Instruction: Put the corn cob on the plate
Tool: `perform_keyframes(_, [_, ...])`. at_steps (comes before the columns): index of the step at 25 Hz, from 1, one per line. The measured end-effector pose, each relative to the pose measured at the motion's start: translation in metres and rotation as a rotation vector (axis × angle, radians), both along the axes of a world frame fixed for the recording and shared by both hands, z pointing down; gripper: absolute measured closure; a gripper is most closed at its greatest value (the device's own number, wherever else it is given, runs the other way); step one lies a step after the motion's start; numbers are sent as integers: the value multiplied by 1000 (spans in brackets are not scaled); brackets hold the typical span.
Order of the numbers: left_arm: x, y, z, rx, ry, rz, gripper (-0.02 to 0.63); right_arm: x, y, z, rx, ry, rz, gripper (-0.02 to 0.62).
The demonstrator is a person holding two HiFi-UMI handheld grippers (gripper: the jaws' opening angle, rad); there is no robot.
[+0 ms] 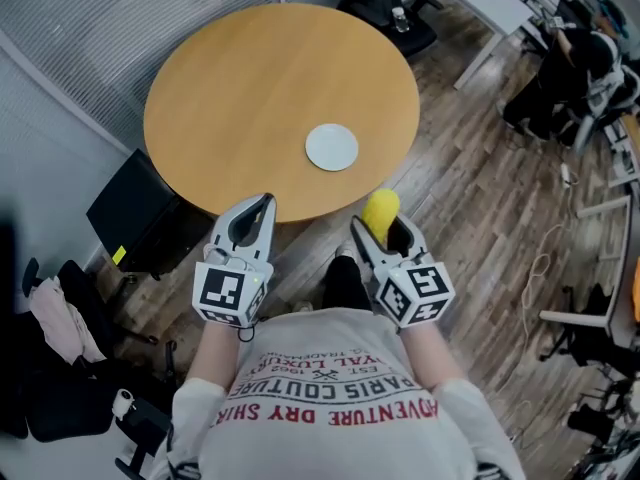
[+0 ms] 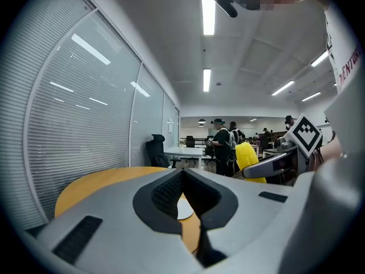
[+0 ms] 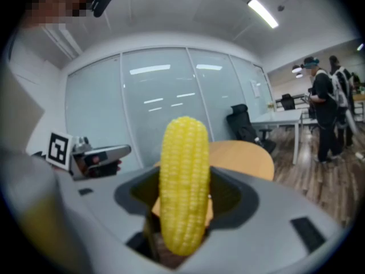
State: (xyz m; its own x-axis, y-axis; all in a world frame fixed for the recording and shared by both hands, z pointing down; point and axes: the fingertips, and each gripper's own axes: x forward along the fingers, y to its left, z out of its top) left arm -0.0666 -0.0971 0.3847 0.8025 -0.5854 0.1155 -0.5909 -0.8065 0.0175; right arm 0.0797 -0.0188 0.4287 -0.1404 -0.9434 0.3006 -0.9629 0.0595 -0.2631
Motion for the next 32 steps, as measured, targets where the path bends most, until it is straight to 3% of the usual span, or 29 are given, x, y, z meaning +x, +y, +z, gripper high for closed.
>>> perform_keyframes(10, [62, -78, 10, -28, -15, -139, 572, 67, -106, 0, -11, -8, -153, 324])
perform_keyframes(19, [122, -123, 22, -54, -24, -259, 572, 125, -168, 18, -62, -11, -298, 324])
perform_keyframes(26, [134, -137, 28, -76, -26, -284, 573, 122, -194, 35, -113, -1, -382, 324])
perform_keyframes(32, [123, -152, 43, -113, -30, -303, 574, 104, -208, 78, -228, 12, -439, 324])
